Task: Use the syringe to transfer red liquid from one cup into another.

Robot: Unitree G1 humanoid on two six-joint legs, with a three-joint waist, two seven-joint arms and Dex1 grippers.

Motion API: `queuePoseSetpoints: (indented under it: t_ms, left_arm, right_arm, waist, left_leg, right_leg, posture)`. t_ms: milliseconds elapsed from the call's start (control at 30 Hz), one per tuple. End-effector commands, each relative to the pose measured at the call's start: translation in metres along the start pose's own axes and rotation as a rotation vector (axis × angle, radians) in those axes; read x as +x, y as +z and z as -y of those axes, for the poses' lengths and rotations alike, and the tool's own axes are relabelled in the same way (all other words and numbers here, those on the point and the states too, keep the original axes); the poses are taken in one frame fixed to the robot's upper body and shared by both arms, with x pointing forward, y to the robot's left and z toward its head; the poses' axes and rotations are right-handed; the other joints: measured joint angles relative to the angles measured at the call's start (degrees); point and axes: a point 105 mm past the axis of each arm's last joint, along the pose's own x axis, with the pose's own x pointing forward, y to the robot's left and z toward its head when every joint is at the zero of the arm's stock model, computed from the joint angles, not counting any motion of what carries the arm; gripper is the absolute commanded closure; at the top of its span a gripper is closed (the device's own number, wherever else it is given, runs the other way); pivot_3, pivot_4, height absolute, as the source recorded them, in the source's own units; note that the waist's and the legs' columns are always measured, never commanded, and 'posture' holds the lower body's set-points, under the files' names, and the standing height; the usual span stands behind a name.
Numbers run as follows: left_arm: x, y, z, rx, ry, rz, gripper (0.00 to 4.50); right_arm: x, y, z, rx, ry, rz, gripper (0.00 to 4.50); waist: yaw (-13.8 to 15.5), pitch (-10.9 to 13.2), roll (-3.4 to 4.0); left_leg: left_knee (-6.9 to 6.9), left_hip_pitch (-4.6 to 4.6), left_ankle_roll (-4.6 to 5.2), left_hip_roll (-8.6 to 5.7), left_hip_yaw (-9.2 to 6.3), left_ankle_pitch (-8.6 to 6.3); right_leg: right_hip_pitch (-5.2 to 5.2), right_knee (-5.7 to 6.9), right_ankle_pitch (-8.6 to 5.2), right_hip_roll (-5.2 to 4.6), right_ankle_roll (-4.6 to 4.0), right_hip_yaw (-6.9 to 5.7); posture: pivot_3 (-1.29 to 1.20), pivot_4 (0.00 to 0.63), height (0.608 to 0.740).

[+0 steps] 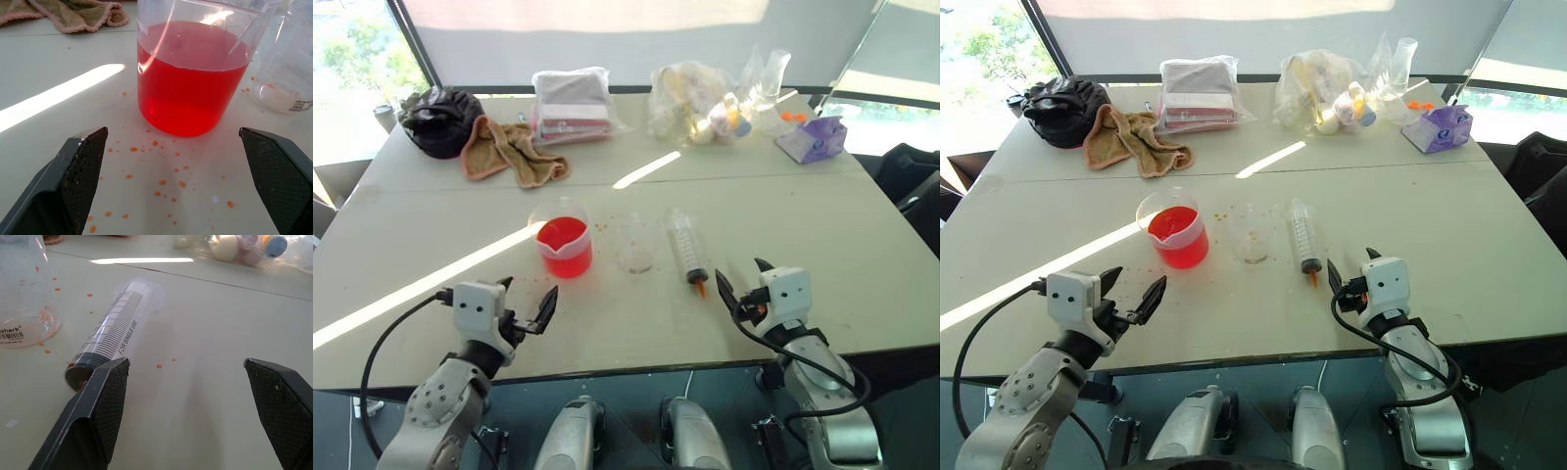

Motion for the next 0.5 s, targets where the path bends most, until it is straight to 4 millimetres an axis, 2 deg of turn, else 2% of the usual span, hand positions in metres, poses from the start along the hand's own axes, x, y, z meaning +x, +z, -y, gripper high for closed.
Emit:
queuePoseSetpoints:
  t_ms: [33,500]
  left_arm:
    - [-0.0028,0.0114,0.0004,0.026,0.002,0.044,0.02]
    - [-0.0026,0.0153,0.0022,0.015,0.002,0.059,0.02]
  right_arm:
    - [-0.0006,0.0124,0.0009,-0.008,0.001,0.045,0.64]
    - [0.0002,0.0119,0.0015,-0.008,0.006,0.043,0.64]
  waist:
    - [0.0,0.0,0.0]
    - [-0.1,0.0,0.0]
  left_leg:
    - [0.0,0.0,0.0,0.01,0.0,0.0]
    - [-0.04,-0.06,-0.05,0.07,0.03,-0.04]
  right_leg:
    - [-0.01,0.0,0.0,0.0,0.0,0.0]
    - [-0.08,-0.06,-0.1,0.01,0.15,0.02]
  posture:
    - [0.0,0.15,0.74]
    - [0.0,0.15,0.74]
